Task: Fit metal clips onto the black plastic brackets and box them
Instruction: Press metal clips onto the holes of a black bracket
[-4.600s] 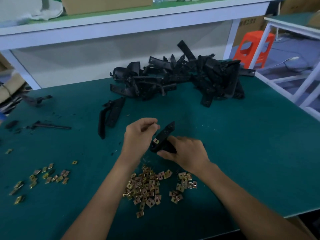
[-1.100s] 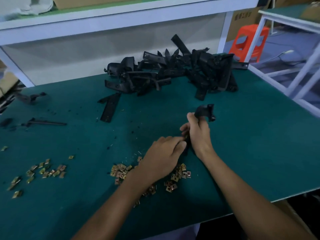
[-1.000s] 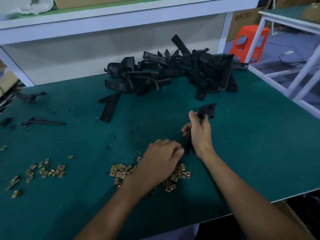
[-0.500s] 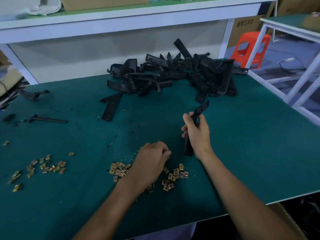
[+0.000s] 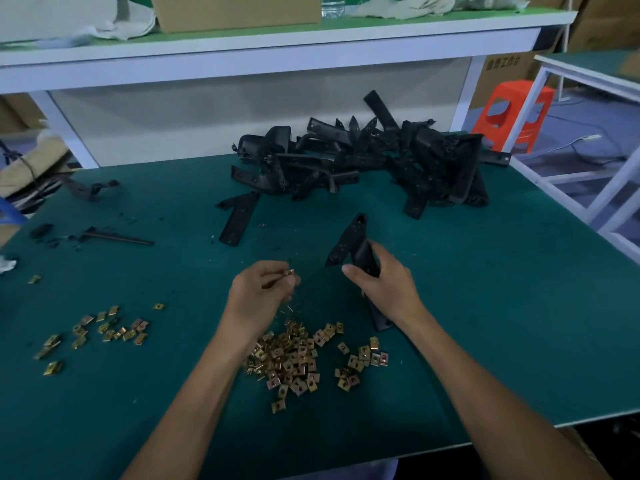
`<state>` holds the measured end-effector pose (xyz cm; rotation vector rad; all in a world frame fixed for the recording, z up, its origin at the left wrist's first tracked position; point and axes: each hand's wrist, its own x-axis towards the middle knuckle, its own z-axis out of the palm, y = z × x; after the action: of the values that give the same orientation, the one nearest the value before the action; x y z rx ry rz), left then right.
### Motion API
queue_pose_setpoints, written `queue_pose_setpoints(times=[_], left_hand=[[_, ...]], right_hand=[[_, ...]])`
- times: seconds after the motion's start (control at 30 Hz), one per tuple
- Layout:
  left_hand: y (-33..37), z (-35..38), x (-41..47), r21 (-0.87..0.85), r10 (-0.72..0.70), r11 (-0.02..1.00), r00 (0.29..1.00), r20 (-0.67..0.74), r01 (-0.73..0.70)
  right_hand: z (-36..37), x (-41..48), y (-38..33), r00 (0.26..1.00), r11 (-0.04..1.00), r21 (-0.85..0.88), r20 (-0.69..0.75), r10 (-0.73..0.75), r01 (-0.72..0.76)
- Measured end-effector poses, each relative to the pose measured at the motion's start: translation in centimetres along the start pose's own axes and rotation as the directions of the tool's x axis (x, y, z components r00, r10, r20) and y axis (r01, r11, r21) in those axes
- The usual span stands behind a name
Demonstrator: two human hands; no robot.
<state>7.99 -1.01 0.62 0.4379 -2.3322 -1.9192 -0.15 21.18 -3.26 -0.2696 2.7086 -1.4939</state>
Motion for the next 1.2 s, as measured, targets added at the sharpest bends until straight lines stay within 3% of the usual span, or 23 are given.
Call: queue_pose_setpoints(times=[0.23, 0.4, 0.53, 0.87, 1.2], left_hand=[[0.3, 0.5, -2.1, 0.105, 0.031, 0.993, 0.966, 0.258, -0.060], [0.6, 0.8, -2.5, 0.053, 0.075, 0.994, 0.962, 0.264, -0.092], [0.4, 0.6, -2.6, 0.117, 0.102, 0.984, 0.964, 0.245, -0.134], [0.5, 1.2, -1.0, -0.069, 0.064, 0.996, 0.992, 0.111, -0.057], [1.9, 2.2, 1.6, -0.147, 0.174, 0.976, 0.981, 0.082, -0.160]], right_hand=[[0.0, -0.1, -0.2, 0.999, 0.999, -0.042, -0.043, -0.022, 0.020], [0.1, 0.0, -0.3, 0.998, 0.999, -0.040, -0.066, -0.021, 0.018], [0.1, -0.1, -0.2, 0.997, 0.999, -0.045, -0.070, -0.016, 0.013], [0.1, -0.3, -0.4, 0.998, 0.997, -0.073, -0.064, -0.022, 0.018], [0.4, -0.6, -0.5, 0.997, 0.986, -0.164, -0.068, -0.047, 0.036]])
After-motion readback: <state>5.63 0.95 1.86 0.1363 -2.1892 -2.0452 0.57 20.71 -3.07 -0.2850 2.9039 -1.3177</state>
